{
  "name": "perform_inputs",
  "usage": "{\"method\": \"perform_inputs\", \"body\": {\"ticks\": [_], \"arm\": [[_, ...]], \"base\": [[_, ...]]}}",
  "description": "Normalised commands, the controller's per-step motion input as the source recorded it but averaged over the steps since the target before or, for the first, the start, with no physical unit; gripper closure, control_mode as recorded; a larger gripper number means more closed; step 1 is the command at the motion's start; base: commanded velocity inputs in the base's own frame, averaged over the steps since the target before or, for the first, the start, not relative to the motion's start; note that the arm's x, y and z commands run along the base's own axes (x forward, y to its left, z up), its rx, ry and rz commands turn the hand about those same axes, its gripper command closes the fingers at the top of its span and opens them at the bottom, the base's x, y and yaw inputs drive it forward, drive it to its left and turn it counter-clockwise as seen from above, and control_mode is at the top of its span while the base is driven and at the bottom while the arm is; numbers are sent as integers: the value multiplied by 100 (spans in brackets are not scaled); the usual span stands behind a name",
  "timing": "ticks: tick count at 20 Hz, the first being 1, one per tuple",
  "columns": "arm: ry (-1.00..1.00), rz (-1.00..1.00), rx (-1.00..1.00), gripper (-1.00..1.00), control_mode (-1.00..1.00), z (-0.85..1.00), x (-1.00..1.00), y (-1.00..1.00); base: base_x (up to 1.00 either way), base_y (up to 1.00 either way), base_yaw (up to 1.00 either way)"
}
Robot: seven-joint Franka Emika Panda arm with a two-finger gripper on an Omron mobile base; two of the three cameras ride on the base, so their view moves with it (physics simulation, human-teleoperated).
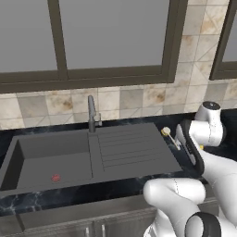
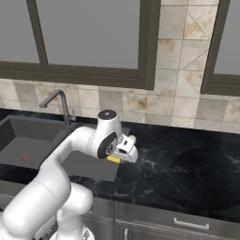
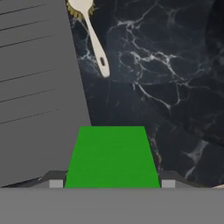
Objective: Locate and retrieve the dish brush and sponge from the cabinet. Place them next to the sink.
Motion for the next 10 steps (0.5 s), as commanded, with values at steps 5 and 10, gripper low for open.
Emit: {"method": "perform_inputs", "body": {"ticks": [5, 10], "arm": [[0, 0, 0, 100, -100, -35, 11, 0], [-3, 1, 0, 100, -100, -31, 13, 0]], "base": [[0, 0, 0], [0, 0, 0]]}}
